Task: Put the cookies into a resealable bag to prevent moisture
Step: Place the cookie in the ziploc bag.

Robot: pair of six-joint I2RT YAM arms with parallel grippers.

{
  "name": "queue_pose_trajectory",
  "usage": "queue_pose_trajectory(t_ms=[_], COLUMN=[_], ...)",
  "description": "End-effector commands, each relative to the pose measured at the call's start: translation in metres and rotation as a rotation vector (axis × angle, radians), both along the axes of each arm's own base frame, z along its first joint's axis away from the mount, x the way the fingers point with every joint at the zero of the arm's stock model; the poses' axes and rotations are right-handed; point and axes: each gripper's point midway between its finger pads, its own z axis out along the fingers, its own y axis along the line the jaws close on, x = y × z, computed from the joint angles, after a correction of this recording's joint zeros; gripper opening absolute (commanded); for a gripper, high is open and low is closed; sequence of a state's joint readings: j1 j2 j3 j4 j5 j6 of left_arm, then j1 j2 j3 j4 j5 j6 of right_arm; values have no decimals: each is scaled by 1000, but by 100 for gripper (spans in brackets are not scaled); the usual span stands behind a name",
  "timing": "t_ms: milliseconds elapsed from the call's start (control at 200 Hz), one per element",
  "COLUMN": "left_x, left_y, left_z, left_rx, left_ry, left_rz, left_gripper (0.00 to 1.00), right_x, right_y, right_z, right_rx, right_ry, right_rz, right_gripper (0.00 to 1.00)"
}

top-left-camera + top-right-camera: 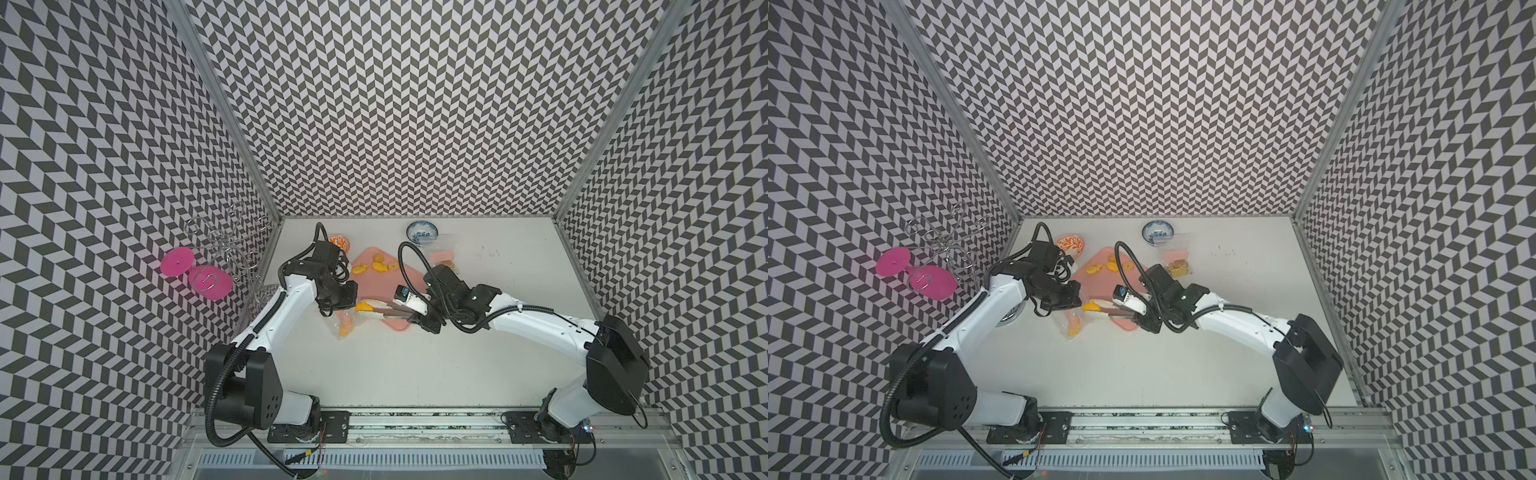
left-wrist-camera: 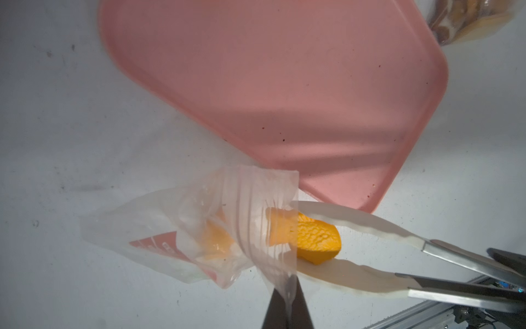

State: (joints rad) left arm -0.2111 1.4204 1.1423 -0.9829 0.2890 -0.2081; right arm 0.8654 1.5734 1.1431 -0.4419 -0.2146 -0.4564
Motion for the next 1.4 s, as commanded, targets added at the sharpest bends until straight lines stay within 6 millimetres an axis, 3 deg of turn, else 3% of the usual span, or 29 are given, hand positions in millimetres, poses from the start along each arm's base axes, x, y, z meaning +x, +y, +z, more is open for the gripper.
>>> queue_pose_trajectory(t_ms=[0,235,446,731,856,1047,1142,1257,1392], left_x=[0,-2,-4,-7,-6,-4,1,4,4], left_y=[-12,-28,-28,-19,-15,-9,-2,8,10], left_z=[5,5,11,4,2,0,3,4,1], left_rx=[-2,-4,-11,-10,-16,-32,-51,-50,-56], left_ry=[9,18,4,10,15,15,-1,-8,-3], left_rz=[-26,-70,-71,-54,-47,-34,-13,11,15], left_gripper=[0,0,0,0,0,0,0,0,0], right_x=[8,-3,2,8,9,8,5,8,22], right_y=[7,-3,-7,4,8,6,4,-10,-35], right_z=[51,65,38,37,48,53,74,96,102], right_rx=[98,125,25,12,45,61,142,222,280], right_ry=[-183,-294,-260,-251,-260,-262,-262,-259,-252], right_rz=[24,78,70,64,62,53,45,-2,-95], right_gripper=[29,29,29,38,45,45,44,44,44])
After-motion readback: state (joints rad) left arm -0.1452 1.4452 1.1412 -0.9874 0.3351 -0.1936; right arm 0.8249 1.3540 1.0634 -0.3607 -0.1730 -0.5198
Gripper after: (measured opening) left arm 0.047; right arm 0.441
